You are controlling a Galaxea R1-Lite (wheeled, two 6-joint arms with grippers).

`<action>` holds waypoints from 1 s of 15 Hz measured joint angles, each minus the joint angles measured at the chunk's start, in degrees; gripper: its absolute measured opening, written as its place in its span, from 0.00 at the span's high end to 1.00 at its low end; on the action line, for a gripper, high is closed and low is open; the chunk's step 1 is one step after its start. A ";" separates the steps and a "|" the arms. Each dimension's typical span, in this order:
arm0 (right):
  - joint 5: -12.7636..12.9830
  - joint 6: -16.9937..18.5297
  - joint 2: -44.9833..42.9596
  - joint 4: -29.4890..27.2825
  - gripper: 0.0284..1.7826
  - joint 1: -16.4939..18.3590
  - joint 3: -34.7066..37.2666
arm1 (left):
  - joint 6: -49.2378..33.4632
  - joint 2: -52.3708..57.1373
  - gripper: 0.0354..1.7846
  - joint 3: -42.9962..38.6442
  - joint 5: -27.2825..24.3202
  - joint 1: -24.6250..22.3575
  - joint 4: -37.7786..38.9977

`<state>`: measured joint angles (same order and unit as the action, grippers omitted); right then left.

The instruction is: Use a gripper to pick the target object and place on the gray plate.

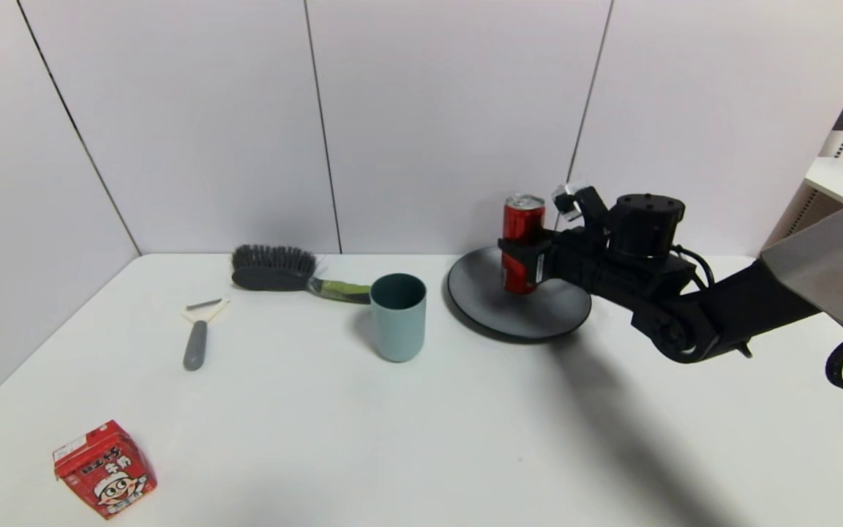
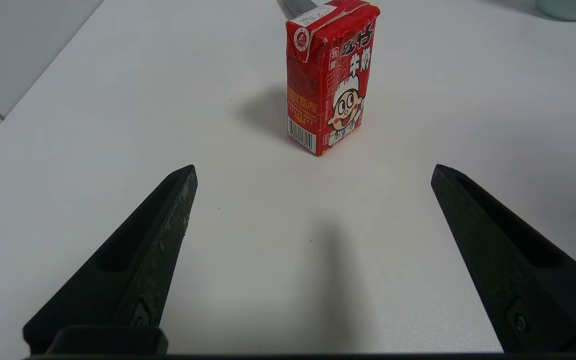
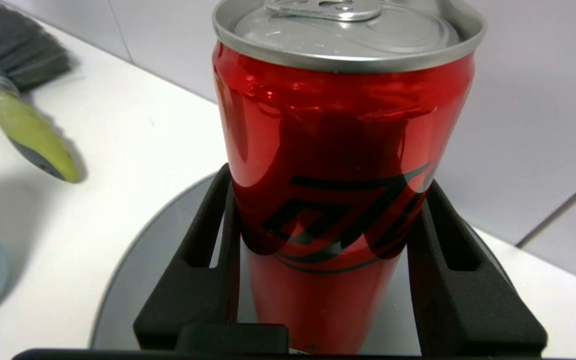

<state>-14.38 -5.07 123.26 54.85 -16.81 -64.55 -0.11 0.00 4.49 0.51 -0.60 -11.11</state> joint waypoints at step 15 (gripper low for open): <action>-0.20 0.56 -9.67 -0.80 0.14 2.26 4.00 | -0.05 0.00 0.06 0.00 0.00 0.00 0.02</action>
<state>-14.58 -4.51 113.59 54.04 -14.56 -60.55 -0.16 0.00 4.49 0.51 -0.60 -11.08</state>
